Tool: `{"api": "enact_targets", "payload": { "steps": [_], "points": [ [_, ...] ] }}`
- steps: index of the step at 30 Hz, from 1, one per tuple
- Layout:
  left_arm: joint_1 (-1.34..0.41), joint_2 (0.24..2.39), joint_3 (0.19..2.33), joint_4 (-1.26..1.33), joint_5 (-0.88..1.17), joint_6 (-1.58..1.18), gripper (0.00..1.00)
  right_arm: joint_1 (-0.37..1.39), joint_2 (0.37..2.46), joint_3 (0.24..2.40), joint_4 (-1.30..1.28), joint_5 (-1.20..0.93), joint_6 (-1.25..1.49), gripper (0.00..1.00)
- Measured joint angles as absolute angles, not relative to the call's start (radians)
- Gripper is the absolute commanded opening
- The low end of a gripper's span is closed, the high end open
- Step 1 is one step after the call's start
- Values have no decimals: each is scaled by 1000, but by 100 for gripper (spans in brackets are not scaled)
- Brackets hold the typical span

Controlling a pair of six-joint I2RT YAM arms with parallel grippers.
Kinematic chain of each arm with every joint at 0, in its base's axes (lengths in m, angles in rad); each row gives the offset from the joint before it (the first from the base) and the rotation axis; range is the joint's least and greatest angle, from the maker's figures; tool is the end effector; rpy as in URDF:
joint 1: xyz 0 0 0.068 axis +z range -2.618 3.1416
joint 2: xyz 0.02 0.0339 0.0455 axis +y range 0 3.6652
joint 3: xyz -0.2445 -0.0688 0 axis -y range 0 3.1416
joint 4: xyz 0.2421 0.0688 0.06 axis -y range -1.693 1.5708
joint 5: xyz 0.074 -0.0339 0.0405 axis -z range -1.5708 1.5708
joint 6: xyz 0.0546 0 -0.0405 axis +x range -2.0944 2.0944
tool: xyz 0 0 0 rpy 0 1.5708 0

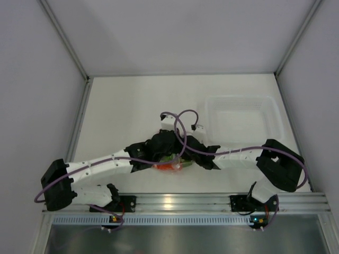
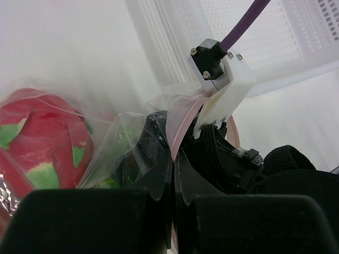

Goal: Open the zip-top bag and remove the fake food
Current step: Pick up the fake fruit from the zipper food storage bag.

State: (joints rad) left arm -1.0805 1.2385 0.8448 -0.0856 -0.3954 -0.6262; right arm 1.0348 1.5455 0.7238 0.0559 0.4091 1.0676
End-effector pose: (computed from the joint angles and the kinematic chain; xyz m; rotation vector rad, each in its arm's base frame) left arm 0.1585 -0.2523 0.2498 0.2200 2.0654 -0.6719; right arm 0.1780 0.2572 0.1355 0.2440 2.3269 0.6212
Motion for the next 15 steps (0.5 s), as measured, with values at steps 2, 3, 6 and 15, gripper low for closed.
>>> {"api": "enact_targets", "payload": {
  "steps": [2,3,6,15],
  "points": [
    [-1074,1230,834,-89,-403,-628,0,1035,1567,739,61,408,1066,50],
    [-1073,1225,830,-89,-406,-629,0,1035,1575,745,64,406,1065,50],
    [-1071,1214,817,-90,-413,-629,0,1037,1591,757,62,408,1059,51],
    [-1044,1200,794,-142,-471,-640,0,1041,1674,840,-19,471,1053,59]
  ]
}}
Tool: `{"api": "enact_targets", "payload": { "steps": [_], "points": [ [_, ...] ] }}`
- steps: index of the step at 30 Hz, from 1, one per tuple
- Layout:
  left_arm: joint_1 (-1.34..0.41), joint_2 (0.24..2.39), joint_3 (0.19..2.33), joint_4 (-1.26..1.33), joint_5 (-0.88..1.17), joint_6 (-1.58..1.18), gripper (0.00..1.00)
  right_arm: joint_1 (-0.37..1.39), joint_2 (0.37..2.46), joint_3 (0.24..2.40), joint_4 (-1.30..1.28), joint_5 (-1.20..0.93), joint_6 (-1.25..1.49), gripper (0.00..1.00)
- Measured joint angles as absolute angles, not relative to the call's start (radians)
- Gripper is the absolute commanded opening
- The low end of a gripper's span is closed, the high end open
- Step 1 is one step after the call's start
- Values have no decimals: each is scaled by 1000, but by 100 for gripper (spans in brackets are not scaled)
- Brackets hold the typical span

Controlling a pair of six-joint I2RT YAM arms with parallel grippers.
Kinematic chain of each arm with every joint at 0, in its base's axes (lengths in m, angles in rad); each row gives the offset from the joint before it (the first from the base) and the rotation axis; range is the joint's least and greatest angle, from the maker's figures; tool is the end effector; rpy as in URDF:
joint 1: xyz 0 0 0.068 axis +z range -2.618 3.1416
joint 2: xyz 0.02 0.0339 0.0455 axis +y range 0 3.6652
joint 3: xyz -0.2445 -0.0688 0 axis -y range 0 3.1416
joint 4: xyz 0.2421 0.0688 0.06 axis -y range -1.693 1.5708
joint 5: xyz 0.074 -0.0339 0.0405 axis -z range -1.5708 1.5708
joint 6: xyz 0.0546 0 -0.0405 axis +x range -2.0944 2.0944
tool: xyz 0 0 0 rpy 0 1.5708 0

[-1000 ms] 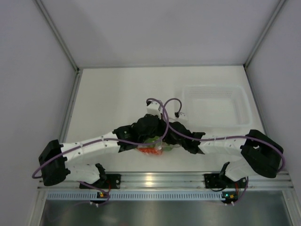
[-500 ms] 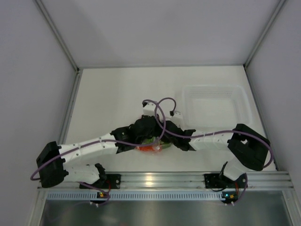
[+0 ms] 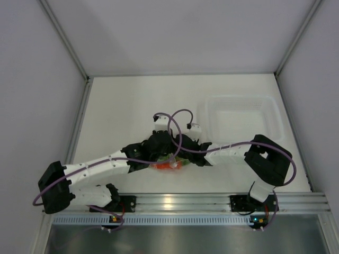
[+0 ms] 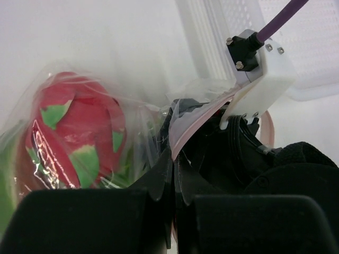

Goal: Open the zip-top bag and remove the fake food
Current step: Pick up the fake fruit from the zipper food storage bag.

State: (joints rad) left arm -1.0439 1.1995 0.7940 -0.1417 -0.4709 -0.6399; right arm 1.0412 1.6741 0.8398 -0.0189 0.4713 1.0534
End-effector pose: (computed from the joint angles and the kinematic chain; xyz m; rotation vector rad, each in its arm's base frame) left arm 0.1633 -0.2314 0.2372 0.1426 2.0925 -0.5388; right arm 0.1896 0.2748 0.1252 0.2257 2.3457 0.4806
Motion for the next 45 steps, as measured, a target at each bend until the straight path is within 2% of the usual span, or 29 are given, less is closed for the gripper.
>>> {"api": "enact_targets", "payload": {
  "steps": [6,9,10,12,13,22,32,45],
  "points": [
    [-1042,1190,785,-176,-485,-650,0,1045,1711,859,-20,515,1087,56],
    [-1042,1181,776,-178,-484,-653,0,1047,1721,862,-15,529,1097,43],
    [-1042,1176,773,-181,-484,-654,0,1047,1727,866,-14,531,1101,32],
    [-1042,1166,769,-184,-472,-655,0,1047,1736,867,-6,535,1105,26],
    [-1045,1159,767,-181,-464,-656,0,1047,1739,867,-3,537,1109,19],
    [-1056,1145,767,-157,-455,-659,0,1047,1721,870,-25,563,1072,15],
    [-1086,1137,762,-110,-457,-727,0,1090,1580,824,-72,678,922,11],
    [-1121,1052,722,-68,-505,-818,0,1170,1478,763,12,749,735,10]
  ]
}}
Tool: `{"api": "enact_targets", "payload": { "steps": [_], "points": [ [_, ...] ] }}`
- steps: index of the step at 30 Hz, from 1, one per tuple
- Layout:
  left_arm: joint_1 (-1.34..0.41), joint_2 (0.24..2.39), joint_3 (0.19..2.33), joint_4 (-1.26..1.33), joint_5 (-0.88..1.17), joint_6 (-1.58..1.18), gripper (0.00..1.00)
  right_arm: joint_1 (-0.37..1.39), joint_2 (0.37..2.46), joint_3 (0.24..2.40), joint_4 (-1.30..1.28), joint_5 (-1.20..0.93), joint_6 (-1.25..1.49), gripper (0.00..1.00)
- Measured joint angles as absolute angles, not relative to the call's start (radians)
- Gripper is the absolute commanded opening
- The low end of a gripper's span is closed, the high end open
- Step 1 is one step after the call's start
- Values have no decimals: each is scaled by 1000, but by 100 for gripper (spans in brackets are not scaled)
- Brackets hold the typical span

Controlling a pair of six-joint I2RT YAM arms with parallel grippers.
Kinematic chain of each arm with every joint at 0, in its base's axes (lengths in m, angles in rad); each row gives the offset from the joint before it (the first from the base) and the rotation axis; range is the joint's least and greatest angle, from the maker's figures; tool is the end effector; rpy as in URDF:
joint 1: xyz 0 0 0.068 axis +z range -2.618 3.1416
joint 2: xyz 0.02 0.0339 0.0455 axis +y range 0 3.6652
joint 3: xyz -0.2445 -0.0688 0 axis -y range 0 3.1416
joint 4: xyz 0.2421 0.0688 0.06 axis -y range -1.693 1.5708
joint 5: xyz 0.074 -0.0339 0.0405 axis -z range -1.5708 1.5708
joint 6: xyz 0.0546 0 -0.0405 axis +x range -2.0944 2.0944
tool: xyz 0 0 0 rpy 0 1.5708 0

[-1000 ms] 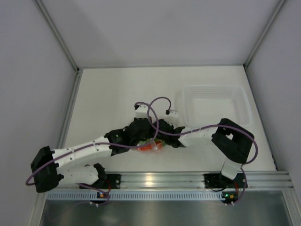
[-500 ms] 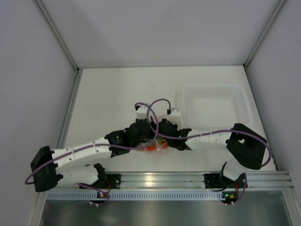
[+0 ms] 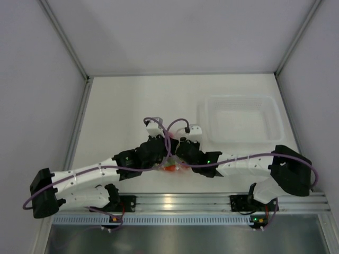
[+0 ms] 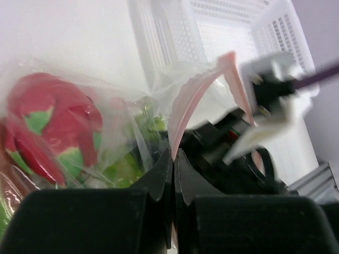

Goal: Open the zip-top bag and remove the fake food
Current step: Pick up the fake fruit from the zipper food storage bag.

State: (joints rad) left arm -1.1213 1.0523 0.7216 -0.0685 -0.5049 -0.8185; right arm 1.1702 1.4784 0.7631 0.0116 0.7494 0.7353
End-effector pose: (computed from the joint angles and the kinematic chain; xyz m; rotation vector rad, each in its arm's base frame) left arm 0.1365 -0.2223 0.2567 -0.0362 2.0018 -0.7922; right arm 0.1538 0.2677 0.1697 -0.0776 2.0770 0.3055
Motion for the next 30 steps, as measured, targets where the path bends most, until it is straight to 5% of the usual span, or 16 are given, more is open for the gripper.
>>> {"api": "enact_targets", "payload": {
  "steps": [30],
  "points": [
    [-1100,1052,675,-64,-652,-906,0,1219,1314,819,30,735,355,6]
  ]
}}
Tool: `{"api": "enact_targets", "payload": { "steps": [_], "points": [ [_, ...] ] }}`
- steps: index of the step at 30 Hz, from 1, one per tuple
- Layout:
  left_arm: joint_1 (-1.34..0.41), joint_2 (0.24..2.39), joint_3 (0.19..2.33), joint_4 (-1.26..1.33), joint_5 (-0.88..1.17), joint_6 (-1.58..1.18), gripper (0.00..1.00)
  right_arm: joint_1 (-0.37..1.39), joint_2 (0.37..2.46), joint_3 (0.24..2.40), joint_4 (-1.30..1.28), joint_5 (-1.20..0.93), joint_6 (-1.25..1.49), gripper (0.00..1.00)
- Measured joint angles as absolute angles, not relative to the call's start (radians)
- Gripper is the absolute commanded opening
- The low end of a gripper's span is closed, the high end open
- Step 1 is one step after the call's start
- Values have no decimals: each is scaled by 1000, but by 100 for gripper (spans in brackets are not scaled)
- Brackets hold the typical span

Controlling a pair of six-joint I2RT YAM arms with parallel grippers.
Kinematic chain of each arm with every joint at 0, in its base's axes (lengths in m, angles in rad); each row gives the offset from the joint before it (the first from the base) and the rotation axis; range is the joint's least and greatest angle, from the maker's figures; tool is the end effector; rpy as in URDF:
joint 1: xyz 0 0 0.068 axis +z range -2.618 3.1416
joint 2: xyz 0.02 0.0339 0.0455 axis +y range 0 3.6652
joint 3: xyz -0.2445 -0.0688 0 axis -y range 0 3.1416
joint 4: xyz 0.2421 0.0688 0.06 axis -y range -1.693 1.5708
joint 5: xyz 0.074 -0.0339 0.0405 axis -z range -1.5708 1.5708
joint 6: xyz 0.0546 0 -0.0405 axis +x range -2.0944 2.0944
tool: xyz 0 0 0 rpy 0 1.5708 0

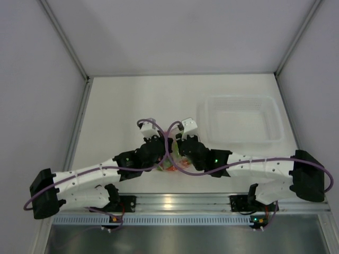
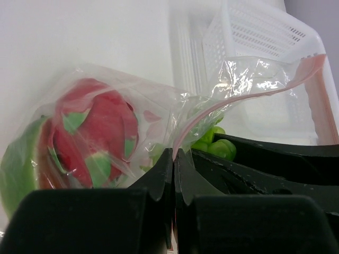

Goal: Open the zip-top bag and remove the fake food
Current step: Pick up the fake fruit from the zipper food storage bag.

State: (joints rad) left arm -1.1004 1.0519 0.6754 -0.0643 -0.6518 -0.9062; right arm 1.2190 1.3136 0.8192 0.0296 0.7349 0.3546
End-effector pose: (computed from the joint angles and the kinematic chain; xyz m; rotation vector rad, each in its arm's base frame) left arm 0.1438 -0.2097 0.2425 -0.2249 1.9655 -0.6827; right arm 0.1383 0.2707 0.2366 -0.3798 1.8840 0.3090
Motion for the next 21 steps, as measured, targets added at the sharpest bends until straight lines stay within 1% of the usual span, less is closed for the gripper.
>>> {"api": "enact_targets", "payload": {
  "steps": [4,9,21],
  "points": [
    [-1100,1051,675,-86,-689,-949,0,1219,1288,817,30,717,310,6],
    [-1100,1049,675,-114,-728,-991,0,1219,1202,780,33,690,274,6],
    [-1100,1065,679,-141,-746,-1020,0,1228,1119,725,38,571,204,5]
  ]
}}
